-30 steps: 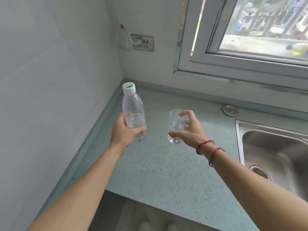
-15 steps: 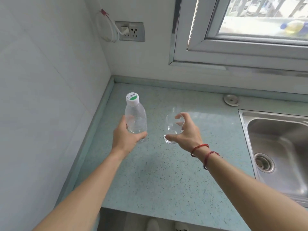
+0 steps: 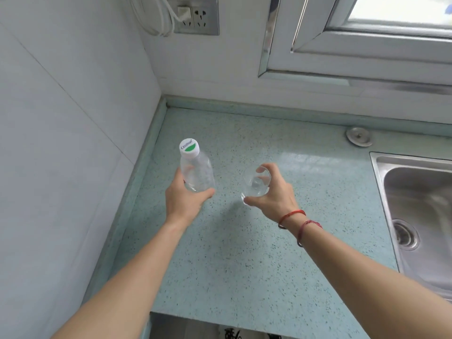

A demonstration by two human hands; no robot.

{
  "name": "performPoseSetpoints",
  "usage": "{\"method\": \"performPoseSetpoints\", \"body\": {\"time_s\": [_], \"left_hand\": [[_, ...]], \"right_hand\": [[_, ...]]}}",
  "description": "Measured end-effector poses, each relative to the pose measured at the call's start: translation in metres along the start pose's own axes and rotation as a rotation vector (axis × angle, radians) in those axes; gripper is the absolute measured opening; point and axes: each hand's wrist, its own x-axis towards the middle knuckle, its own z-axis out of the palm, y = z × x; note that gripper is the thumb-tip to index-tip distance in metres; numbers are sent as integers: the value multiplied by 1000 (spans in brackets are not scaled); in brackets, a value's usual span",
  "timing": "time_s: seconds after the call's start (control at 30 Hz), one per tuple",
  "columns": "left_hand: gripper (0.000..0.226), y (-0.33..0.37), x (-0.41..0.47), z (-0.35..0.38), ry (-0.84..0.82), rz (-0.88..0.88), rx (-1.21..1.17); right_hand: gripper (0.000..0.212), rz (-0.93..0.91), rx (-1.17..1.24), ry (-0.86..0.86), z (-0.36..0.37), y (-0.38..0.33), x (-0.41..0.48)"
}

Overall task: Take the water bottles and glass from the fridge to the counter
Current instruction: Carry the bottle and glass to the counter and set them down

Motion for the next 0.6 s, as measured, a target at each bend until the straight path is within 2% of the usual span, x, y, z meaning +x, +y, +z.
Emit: {"method": "performPoseSetpoints", "body": {"time_s": [0.6], "left_hand": [[67, -7, 13, 4, 9, 1, -12]], "right_hand": [[78, 29, -2, 30, 9, 8, 6]]}}
